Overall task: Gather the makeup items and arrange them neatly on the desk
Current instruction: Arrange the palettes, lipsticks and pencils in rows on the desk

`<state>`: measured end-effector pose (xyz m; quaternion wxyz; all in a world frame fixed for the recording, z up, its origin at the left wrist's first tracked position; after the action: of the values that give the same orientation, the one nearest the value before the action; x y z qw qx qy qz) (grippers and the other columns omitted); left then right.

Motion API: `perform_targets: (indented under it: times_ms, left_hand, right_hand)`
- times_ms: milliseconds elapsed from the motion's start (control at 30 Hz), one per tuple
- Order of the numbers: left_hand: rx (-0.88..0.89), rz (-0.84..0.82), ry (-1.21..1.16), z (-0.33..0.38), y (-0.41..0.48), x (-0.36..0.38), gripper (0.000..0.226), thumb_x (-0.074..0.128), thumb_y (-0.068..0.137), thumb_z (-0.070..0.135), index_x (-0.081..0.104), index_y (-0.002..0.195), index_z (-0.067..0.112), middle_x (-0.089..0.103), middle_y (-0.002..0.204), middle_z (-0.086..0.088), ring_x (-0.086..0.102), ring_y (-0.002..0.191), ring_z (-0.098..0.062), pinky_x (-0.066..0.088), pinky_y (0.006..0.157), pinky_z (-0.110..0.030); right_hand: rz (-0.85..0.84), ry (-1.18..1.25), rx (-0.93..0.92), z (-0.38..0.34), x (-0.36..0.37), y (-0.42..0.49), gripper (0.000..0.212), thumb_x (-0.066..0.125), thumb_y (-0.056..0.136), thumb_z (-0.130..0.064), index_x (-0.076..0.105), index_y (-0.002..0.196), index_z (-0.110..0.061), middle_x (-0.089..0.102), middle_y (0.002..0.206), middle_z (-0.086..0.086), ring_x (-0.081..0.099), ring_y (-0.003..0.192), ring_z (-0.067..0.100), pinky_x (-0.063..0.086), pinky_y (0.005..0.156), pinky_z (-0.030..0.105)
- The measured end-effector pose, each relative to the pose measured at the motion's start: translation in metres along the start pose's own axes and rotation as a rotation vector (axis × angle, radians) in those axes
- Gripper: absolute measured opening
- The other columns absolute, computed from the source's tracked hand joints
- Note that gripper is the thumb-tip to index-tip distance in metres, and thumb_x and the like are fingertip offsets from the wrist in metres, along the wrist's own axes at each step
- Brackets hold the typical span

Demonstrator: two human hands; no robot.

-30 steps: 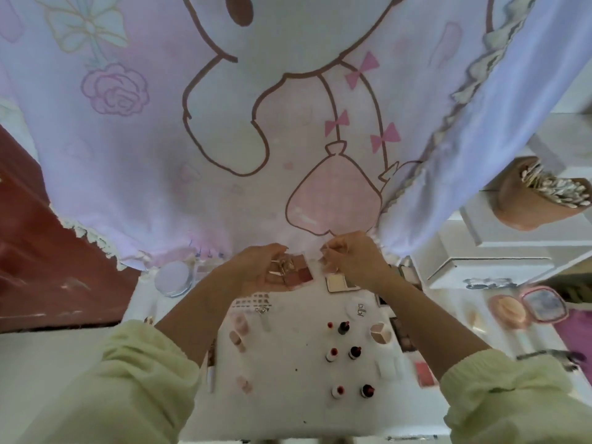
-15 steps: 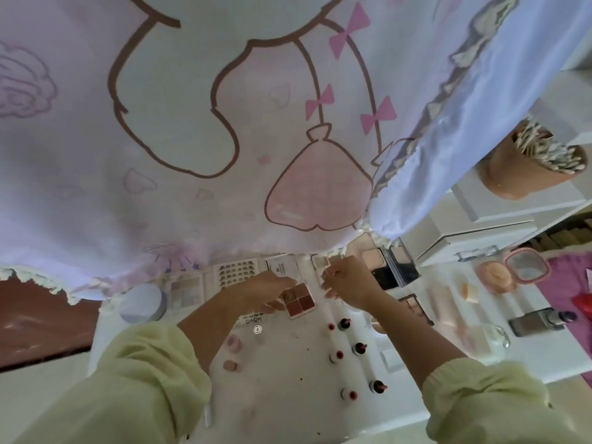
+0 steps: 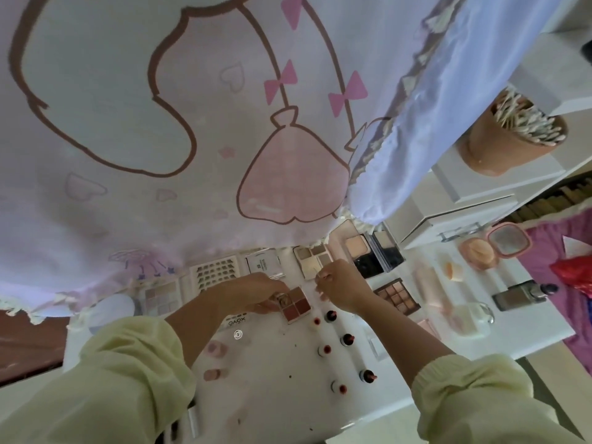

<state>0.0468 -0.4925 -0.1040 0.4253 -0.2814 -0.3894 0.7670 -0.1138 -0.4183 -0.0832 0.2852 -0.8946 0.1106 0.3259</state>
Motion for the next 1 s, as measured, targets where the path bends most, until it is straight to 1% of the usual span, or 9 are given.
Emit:
perform_targets:
  times_ms: [100,200,267,333,433,567,667,800,1000]
  left_hand:
    - [-0.001,-0.005,0.017,0.000,0.002,0.002,0.014,0.061,0.091,0.025,0.060,0.091,0.011,0.054,0.089,-0.008,0.065,0.081,-0.009,0.048,0.071,-0.018]
    - [0.018,0.028,0.046,-0.002,0.004,0.000,0.034,0.063,0.090,0.030,0.062,0.111,0.003,0.064,0.108,-0.010,0.067,0.098,-0.012,0.051,0.081,-0.022]
    - [0.033,0.036,0.067,-0.001,0.005,0.000,0.035,0.063,0.091,0.029,0.061,0.115,0.004,0.064,0.115,-0.008,0.066,0.103,-0.014,0.052,0.085,-0.024]
    - [0.033,0.026,0.069,-0.001,0.006,0.001,0.029,0.061,0.092,0.026,0.062,0.108,0.001,0.065,0.107,-0.009,0.066,0.097,-0.015,0.052,0.084,-0.024]
    - [0.039,-0.025,0.024,0.001,0.004,0.004,0.013,0.059,0.093,0.022,0.057,0.084,0.013,0.053,0.082,-0.006,0.053,0.078,-0.014,0.048,0.073,-0.021]
    - [0.050,-0.046,0.003,0.000,0.005,0.005,0.034,0.057,0.093,0.019,0.041,0.064,0.019,0.038,0.057,0.003,0.037,0.050,-0.008,0.039,0.066,-0.020]
    - [0.062,-0.013,0.016,-0.001,0.005,0.001,0.016,0.060,0.092,0.021,0.059,0.081,0.009,0.056,0.076,-0.004,0.053,0.068,-0.012,0.046,0.071,-0.022]
    - [0.082,0.072,0.032,-0.001,0.002,-0.010,0.026,0.064,0.091,0.025,0.065,0.109,0.006,0.067,0.109,-0.007,0.065,0.094,-0.016,0.053,0.076,-0.022]
    - [0.120,0.079,0.020,0.005,-0.006,-0.014,0.027,0.064,0.091,0.026,0.064,0.109,0.007,0.067,0.112,-0.008,0.065,0.094,-0.016,0.054,0.080,-0.025]
  right_hand:
    - [0.025,-0.016,0.002,0.006,0.000,0.000,0.019,0.054,0.093,-0.010,0.071,0.096,-0.003,0.072,0.090,0.010,0.070,0.077,0.022,0.059,0.079,0.037]
    - [0.053,-0.033,-0.003,0.007,-0.003,-0.002,0.017,0.056,0.091,-0.011,0.072,0.092,-0.005,0.072,0.089,0.008,0.069,0.078,0.021,0.059,0.079,0.038]
    - [0.059,-0.048,-0.002,0.008,-0.004,-0.004,0.019,0.056,0.090,-0.012,0.071,0.088,-0.002,0.072,0.085,0.010,0.069,0.075,0.022,0.059,0.078,0.040]
    - [0.051,-0.051,0.008,0.009,-0.004,-0.005,0.018,0.057,0.089,-0.013,0.071,0.087,-0.001,0.072,0.084,0.010,0.069,0.074,0.022,0.059,0.078,0.040]
    - [0.032,-0.070,0.021,0.010,-0.002,-0.006,0.017,0.060,0.085,-0.014,0.071,0.082,-0.001,0.072,0.078,0.010,0.069,0.074,0.022,0.058,0.078,0.039]
    - [0.019,-0.089,0.017,0.010,-0.001,-0.007,0.014,0.063,0.085,-0.017,0.072,0.087,-0.007,0.072,0.086,0.005,0.068,0.082,0.019,0.057,0.081,0.035]
    - [0.030,-0.119,-0.005,0.007,-0.003,-0.008,0.022,0.065,0.086,-0.023,0.070,0.103,-0.010,0.070,0.103,0.003,0.065,0.094,0.017,0.054,0.087,0.032]
    - [0.030,-0.111,-0.027,0.004,-0.006,-0.010,0.035,0.067,0.087,-0.031,0.065,0.116,-0.010,0.068,0.112,0.003,0.063,0.100,0.016,0.050,0.089,0.028]
    - [0.040,-0.091,-0.023,-0.001,-0.010,-0.013,0.042,0.067,0.087,-0.036,0.063,0.119,-0.009,0.066,0.113,0.003,0.062,0.101,0.016,0.052,0.091,0.033]
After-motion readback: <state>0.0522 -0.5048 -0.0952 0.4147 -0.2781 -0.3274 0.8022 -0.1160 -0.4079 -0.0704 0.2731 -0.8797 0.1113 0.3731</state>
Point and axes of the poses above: each hand's wrist, its own y-axis towards the middle knuckle, its own x-axis out of the palm, z = x × y, the point moved 7 cm from there along y, towards the middle knuckle
